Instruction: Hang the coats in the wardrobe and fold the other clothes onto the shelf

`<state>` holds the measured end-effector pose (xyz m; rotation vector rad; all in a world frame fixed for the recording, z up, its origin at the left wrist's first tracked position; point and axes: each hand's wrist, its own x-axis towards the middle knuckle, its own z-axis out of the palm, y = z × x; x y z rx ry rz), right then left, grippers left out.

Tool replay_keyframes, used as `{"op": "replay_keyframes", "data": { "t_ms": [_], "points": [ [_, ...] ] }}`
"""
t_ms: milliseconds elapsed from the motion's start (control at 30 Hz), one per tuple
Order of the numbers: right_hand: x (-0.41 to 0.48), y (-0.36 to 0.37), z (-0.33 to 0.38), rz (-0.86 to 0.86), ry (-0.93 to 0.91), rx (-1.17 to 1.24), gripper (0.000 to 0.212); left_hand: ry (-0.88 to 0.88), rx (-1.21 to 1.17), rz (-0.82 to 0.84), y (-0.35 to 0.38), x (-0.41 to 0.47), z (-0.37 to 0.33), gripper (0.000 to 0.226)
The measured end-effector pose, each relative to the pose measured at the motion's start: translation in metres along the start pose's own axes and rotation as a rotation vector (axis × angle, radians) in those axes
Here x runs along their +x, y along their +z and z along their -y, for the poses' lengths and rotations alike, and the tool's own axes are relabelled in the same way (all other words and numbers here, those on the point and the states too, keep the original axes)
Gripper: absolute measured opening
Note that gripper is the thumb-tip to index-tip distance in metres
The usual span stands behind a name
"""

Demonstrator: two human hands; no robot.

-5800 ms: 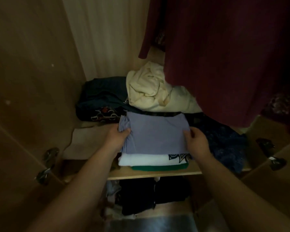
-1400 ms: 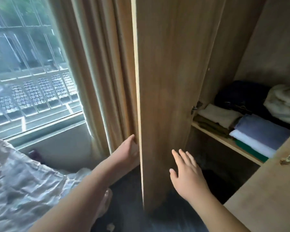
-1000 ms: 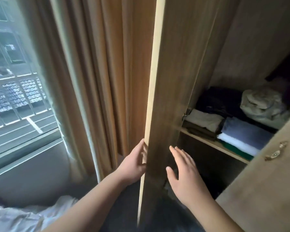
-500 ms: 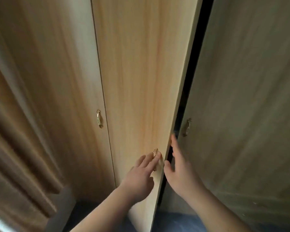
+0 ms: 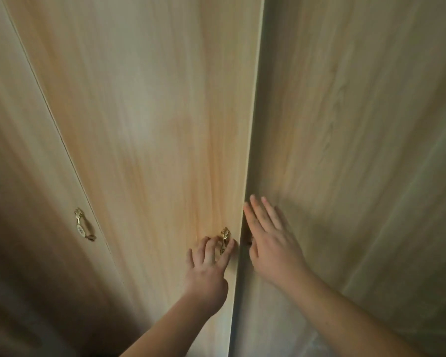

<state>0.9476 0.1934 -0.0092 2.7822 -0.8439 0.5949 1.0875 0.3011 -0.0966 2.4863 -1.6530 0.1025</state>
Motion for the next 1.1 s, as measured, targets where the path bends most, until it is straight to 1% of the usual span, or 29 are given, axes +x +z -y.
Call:
{"op": "replay_keyframes", "data": {
  "t_ms": [100,267,367,500,633,700,833,933,1000,1067,1100],
  "points": [
    [0.025,0.012,-0.028,-0.012,-0.092,-0.042,0.080,-0.052,0.044,-0.016,0.008,0.025,-0.006,0.093],
    [0.051,0.032,-0.050,-0.064,-0.167,-0.122,0.079,-0.068,-0.016,-0.039,0.023,0.054,-0.010,0.089],
    [0.055,0.045,-0.052,-0.100,-0.173,-0.137,0.080,-0.077,-0.020,-0.042,0.028,0.060,-0.009,0.090],
    [0.057,0.053,-0.048,-0.098,-0.149,-0.179,0.079,-0.107,0.020,-0.037,0.030,0.066,-0.008,0.090],
    [0.056,0.053,-0.044,-0.108,-0.137,-0.185,0.078,-0.109,0.058,0.009,0.025,0.064,-0.011,0.095],
    [0.053,0.048,-0.041,-0.083,-0.117,-0.190,0.078,-0.101,0.085,0.043,0.017,0.060,-0.015,0.096],
    [0.048,0.031,-0.029,0.016,-0.062,-0.200,0.080,-0.103,-0.006,0.100,-0.007,0.050,-0.017,0.094],
    [0.036,0.011,-0.017,0.103,0.008,-0.136,0.080,-0.078,-0.067,0.196,-0.032,0.031,-0.010,0.092],
    [0.016,-0.006,-0.006,0.174,0.069,-0.099,0.076,-0.042,-0.048,0.244,-0.052,0.008,-0.007,0.088],
    [-0.019,-0.022,0.012,0.166,0.121,-0.064,0.070,0.014,-0.011,0.208,-0.069,-0.021,-0.002,0.081],
    [-0.035,-0.031,0.023,0.153,0.108,-0.067,0.068,0.044,-0.005,0.172,-0.076,-0.035,0.000,0.078]
  ]
}}
